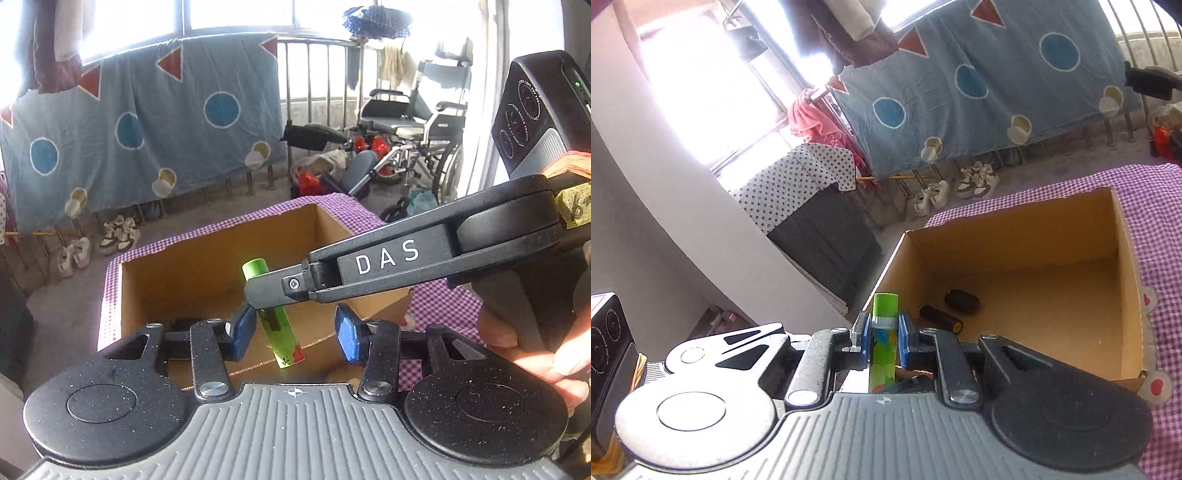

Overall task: Organize rigid objects
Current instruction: 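Carry the green lip balm with the right tool into the box and release, then move the right tool back to the pink lid and grasp its rim, then lift the pink lid with the right tool, lower it into the box, release, then reach the right tool to the black tape roll and grasp its edge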

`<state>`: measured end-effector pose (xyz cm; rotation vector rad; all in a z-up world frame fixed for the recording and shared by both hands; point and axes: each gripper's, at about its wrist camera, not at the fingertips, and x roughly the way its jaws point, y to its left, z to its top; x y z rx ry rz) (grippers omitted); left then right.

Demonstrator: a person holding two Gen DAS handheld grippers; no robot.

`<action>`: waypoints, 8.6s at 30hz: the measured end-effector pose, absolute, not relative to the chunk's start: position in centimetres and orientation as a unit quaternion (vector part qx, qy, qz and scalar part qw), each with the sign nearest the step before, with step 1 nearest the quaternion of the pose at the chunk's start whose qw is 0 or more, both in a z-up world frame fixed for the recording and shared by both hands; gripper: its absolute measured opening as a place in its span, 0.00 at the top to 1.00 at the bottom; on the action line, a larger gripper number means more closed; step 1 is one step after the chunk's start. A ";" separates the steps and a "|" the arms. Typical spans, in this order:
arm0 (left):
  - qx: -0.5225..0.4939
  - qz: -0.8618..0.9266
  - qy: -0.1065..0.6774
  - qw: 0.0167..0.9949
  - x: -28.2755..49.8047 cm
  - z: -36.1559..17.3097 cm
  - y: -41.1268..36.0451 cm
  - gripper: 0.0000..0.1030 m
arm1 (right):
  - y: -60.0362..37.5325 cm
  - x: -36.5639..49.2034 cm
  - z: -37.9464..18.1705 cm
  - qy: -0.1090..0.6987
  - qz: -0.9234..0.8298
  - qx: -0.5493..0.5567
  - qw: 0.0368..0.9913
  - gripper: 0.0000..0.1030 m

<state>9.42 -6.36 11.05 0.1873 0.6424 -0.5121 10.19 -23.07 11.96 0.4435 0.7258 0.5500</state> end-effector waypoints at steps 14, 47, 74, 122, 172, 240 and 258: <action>0.043 -0.165 0.443 0.880 17.4 6.2 -0.1 0.49 | -17.3 25.0 1.8 0.564 0.264 0.259 0.739 0.84; -0.014 -0.240 0.358 0.902 7.6 9.9 2.9 0.35 | -25.7 14.6 10.9 0.453 0.239 0.230 0.828 0.76; 0.164 -0.289 0.473 0.816 2.5 -2.7 -7.1 0.33 | -21.6 -0.9 -2.4 0.443 0.132 0.142 0.876 0.75; 0.209 -0.287 0.430 0.830 3.2 -2.9 -12.1 0.30 | -26.6 -2.4 -2.7 0.425 0.093 0.232 0.870 0.75; 0.213 -0.284 0.397 0.846 1.0 -0.8 -12.0 0.30 | -26.5 -4.6 -0.4 0.402 0.089 0.235 0.881 0.75; 0.048 -0.244 0.438 0.864 14.2 10.3 0.3 0.16 | -29.0 13.5 9.8 0.447 0.247 0.292 0.808 0.75; 0.078 -0.198 0.486 0.847 7.4 0.1 0.1 0.15 | -20.1 1.4 0.6 0.440 0.187 0.205 0.854 0.46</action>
